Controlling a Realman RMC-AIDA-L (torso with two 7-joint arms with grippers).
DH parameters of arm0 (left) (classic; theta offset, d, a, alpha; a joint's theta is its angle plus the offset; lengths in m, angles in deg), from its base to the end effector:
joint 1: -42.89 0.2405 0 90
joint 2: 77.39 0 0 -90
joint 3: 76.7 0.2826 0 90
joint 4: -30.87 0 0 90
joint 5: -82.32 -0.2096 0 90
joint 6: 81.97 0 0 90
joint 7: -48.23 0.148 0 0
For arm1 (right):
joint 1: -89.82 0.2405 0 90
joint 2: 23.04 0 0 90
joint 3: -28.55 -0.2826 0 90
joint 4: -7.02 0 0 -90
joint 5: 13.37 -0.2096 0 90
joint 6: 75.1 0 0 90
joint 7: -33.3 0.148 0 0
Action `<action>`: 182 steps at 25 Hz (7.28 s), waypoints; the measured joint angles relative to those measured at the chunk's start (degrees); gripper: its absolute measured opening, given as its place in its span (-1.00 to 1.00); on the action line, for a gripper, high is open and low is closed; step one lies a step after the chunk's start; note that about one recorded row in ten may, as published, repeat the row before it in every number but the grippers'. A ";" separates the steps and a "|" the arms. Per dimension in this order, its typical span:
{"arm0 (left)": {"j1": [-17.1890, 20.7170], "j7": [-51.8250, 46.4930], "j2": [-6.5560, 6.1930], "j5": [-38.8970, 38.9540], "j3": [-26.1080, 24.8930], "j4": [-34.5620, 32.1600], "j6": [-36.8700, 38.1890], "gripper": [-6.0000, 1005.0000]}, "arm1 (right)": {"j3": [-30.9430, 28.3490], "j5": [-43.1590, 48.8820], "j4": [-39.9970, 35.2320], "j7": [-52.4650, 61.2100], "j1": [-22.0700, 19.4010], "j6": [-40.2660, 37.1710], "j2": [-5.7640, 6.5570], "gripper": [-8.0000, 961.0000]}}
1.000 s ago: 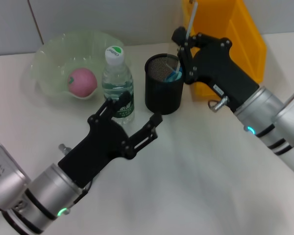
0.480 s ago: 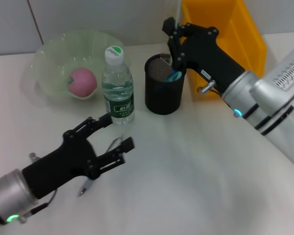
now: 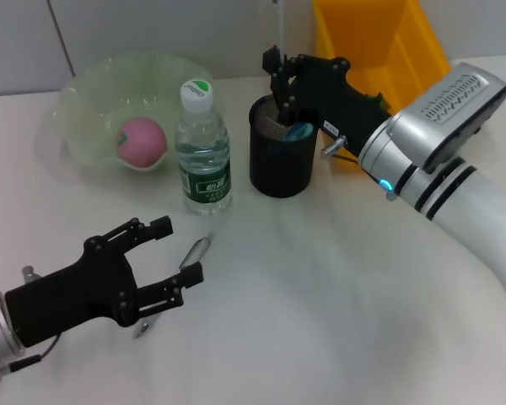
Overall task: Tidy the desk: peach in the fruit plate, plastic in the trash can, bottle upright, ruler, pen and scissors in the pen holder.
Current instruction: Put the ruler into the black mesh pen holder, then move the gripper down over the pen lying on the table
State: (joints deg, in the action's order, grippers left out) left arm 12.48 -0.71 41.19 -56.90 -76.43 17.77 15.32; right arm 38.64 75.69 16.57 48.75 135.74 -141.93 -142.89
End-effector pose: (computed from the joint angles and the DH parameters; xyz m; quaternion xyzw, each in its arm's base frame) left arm -0.2985 0.2860 -0.0531 -0.9037 -0.1720 -0.3632 0.1475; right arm 0.2165 0.4055 -0.0885 -0.8186 0.1356 0.3639 0.4231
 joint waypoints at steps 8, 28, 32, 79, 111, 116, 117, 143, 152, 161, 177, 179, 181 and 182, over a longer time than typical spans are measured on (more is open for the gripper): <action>-0.57 -4.09 -0.19 0.34 5.15 -6.85 0.43 0.68 | -1.13 0.00 0.32 0.69 0.08 1.44 -0.05 -0.95; -0.40 -6.63 -0.24 0.63 7.55 -12.02 3.85 0.68 | -2.01 0.33 2.30 1.25 0.08 4.29 -0.02 -0.95; -0.21 -6.60 -0.21 0.63 7.55 -12.03 4.35 0.68 | -2.01 0.35 2.46 1.31 0.04 4.79 -0.02 -0.95; -2.87 -19.03 -0.37 0.72 13.19 -24.00 10.00 0.68 | 9.76 23.06 -32.95 47.72 -17.36 -32.42 1.19 0.58; -7.96 -78.08 0.15 1.90 62.22 -54.93 -1.18 0.68 | 22.78 36.14 -45.19 57.50 -16.65 -27.88 2.28 0.58; -10.03 -86.49 0.38 -3.09 71.58 -55.96 -3.71 0.67 | 22.78 36.69 -46.27 58.00 -16.60 -27.83 2.30 0.58; -10.41 -88.23 0.42 -3.99 73.43 -55.86 -4.58 0.67 | 22.78 36.69 -46.27 58.00 -16.60 -27.83 2.30 0.58; -12.14 -102.65 0.57 -8.16 90.61 -53.77 -10.43 0.67 | 23.24 39.68 -47.52 57.33 -16.66 -27.92 1.67 0.58; -12.36 -103.64 0.60 -7.46 91.37 -52.90 -11.99 0.62 | 23.56 39.71 -47.77 57.27 -16.43 -27.76 1.56 0.58; -13.32 -102.79 0.60 -5.82 93.83 -50.43 -13.38 0.44 | 23.57 39.71 -47.93 57.23 -16.39 -27.54 1.56 0.58; -13.57 -102.75 0.60 -6.06 94.36 -48.92 -14.78 0.31 | 23.57 39.71 -47.96 57.11 -16.39 -26.92 1.56 0.58; -13.60 -102.75 0.60 -6.16 94.36 -48.18 -15.43 0.25 | 23.57 39.71 -47.95 56.95 -16.39 -26.92 1.56 0.58; -13.62 -102.75 0.60 -6.17 94.36 -47.99 -15.52 0.15 | 23.57 39.71 -47.91 56.71 -16.39 -26.91 1.56 0.58; -13.72 -102.75 0.60 -6.20 94.36 -47.59 -15.77 0.10 | 23.57 39.71 -47.88 56.65 -16.39 -26.90 1.56 0.58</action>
State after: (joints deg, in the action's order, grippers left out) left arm -1.23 -103.46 41.79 -63.11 17.94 -29.82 -0.45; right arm 62.21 115.40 -31.31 105.40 119.35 -168.83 -141.34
